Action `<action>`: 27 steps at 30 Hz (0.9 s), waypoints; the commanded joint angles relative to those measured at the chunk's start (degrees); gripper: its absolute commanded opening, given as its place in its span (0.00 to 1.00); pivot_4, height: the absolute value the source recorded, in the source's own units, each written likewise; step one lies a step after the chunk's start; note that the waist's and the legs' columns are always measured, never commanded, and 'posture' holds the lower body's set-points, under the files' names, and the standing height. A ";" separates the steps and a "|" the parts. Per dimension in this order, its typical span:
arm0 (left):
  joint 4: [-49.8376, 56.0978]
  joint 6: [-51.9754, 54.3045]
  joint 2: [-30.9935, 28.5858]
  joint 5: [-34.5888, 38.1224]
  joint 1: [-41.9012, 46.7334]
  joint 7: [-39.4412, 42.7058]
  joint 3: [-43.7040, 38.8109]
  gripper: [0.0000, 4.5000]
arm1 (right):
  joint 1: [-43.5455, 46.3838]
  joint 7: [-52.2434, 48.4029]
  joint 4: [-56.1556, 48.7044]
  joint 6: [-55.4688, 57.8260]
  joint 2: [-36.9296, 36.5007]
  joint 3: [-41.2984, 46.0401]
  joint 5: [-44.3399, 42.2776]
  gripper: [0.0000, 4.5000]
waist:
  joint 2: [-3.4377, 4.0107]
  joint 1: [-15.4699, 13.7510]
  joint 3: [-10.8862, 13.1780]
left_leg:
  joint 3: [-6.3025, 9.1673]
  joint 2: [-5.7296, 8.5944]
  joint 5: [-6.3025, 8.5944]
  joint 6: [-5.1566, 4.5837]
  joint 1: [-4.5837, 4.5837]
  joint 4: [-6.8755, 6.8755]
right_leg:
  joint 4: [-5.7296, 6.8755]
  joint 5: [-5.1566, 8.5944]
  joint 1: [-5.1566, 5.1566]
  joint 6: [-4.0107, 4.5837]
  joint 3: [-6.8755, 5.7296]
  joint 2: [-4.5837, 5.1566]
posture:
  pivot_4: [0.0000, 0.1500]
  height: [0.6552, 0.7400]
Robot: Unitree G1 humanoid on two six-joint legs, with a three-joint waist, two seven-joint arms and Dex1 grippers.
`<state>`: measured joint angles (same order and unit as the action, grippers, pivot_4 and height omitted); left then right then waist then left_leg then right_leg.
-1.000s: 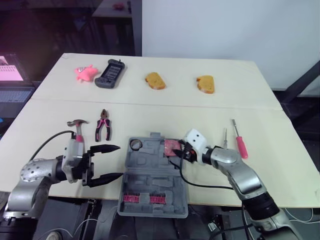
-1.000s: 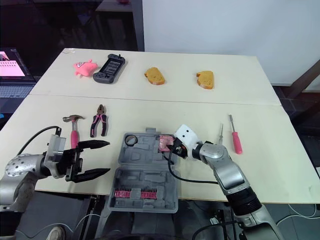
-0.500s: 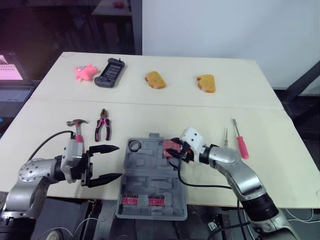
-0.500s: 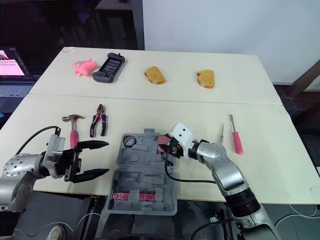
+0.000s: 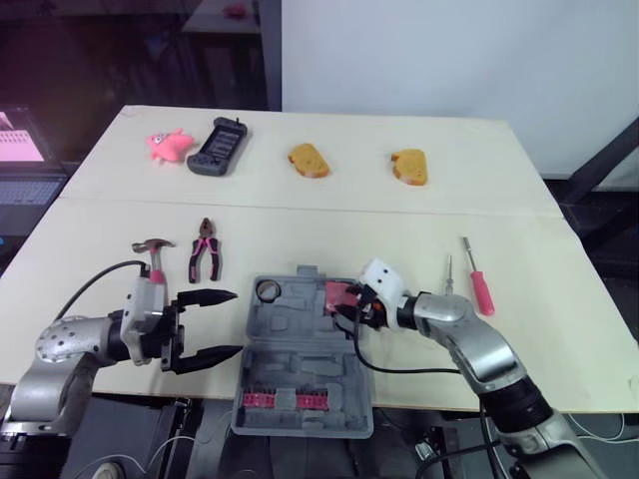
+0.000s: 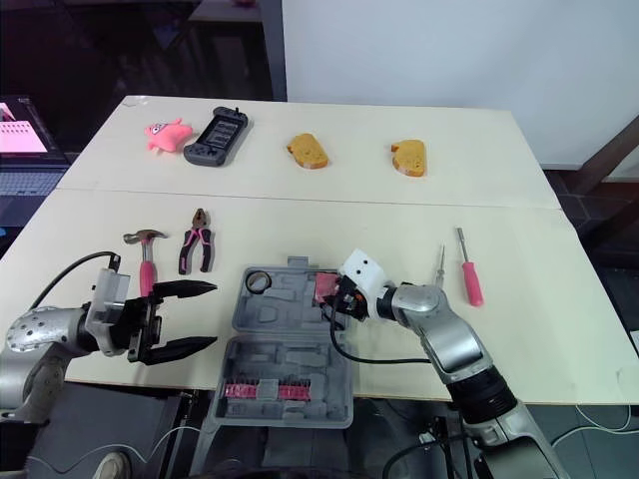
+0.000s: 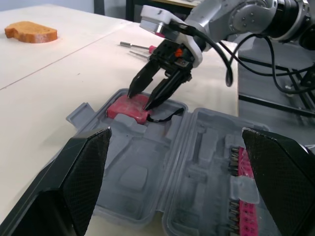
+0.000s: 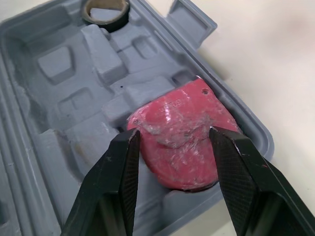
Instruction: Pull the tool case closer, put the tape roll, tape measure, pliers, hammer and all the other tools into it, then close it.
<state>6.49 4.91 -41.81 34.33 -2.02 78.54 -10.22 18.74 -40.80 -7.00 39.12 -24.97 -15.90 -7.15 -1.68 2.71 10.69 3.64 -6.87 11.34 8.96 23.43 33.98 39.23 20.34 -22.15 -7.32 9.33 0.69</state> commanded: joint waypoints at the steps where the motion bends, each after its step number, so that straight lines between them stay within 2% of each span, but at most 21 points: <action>1: 0.87 -0.33 -0.66 0.61 -0.33 0.15 -1.56 1.00 | -1.16 1.36 4.85 5.61 -0.03 -0.72 0.62 0.52 | -0.12 -0.02 -0.10 | 0.00 0.00 0.00 0.00 -0.01 0.00 | 0.00 -0.01 0.00 0.01 0.00 0.00 | 1.00 0.99; 8: 0.52 -0.16 -0.71 0.67 -0.03 0.04 -1.55 1.00 | -1.00 0.85 2.28 3.14 -0.17 -0.75 0.41 0.52 | -0.21 0.00 -0.19 | 0.00 0.00 0.00 0.00 -0.01 -0.01 | 0.00 -0.01 -0.02 0.02 0.00 0.00 | 1.00 0.99; 15: -0.57 -0.04 -0.98 0.79 -0.47 -1.25 -3.30 1.00 | -0.16 -0.61 -12.95 -2.70 -0.50 9.62 -7.46 0.52 | 0.12 -0.10 0.03 | 0.00 0.00 0.00 0.00 0.46 -0.05 | 0.00 -0.02 -0.25 -0.02 0.00 0.00 | 1.00 0.99; 19: -1.39 0.72 -2.58 0.96 -2.44 -1.96 -7.12 1.00 | -2.10 -3.97 -20.67 -4.99 -6.95 19.02 -11.66 0.52 | 0.13 -0.17 0.04 | 0.00 0.00 0.00 0.00 0.71 -0.10 | -0.01 -0.09 -0.48 -0.19 -0.01 0.00 | 1.00 0.99; 22: -5.10 -2.40 -4.14 -1.33 -3.84 -2.28 -10.55 1.00 | -8.86 -9.21 -21.69 -7.48 -13.97 26.46 -14.04 0.52 | 0.11 -0.60 0.03 | 0.01 0.00 0.03 -0.05 0.78 -0.23 | -0.10 -0.02 -0.49 -0.27 -0.11 0.01 | 1.00 0.99; 25: -10.31 -4.10 -5.65 -2.35 -3.49 -3.67 -14.39 1.00 | -17.79 -14.31 -19.06 -10.07 -19.19 33.47 -15.13 0.70 | 0.13 -0.83 0.04 | -0.01 0.00 0.09 -0.15 0.79 -0.31 | -0.18 0.02 -0.50 -0.27 -0.11 0.02 | 1.00 0.99; 26: -12.01 -4.71 -6.14 -2.59 -3.38 -3.78 -15.42 1.00 | -20.45 -15.46 -17.64 -11.34 -20.28 35.35 -15.15 0.78 | 0.13 -0.82 0.04 | -0.01 0.00 0.13 -0.22 0.79 -0.29 | -0.19 0.02 -0.49 -0.27 -0.11 0.02 | 1.00 0.99; 27: -13.66 -5.17 -6.75 -2.83 -3.47 -3.49 -16.16 1.00 | -22.56 -16.10 -16.32 -12.45 -20.93 37.12 -15.33 0.92 | 0.11 -0.70 0.05 | -0.02 0.00 0.16 -0.28 0.79 -0.25 | -0.19 0.03 -0.48 -0.26 -0.11 0.02 | 1.00 0.99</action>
<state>-5.94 1.33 -47.43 31.79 -5.81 75.04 -23.79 -3.11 -55.18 -23.59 29.11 -45.14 17.40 -21.46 -1.57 2.01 10.73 3.62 -6.86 11.51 8.66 24.22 33.78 39.04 20.42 -22.62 -7.49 9.22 0.70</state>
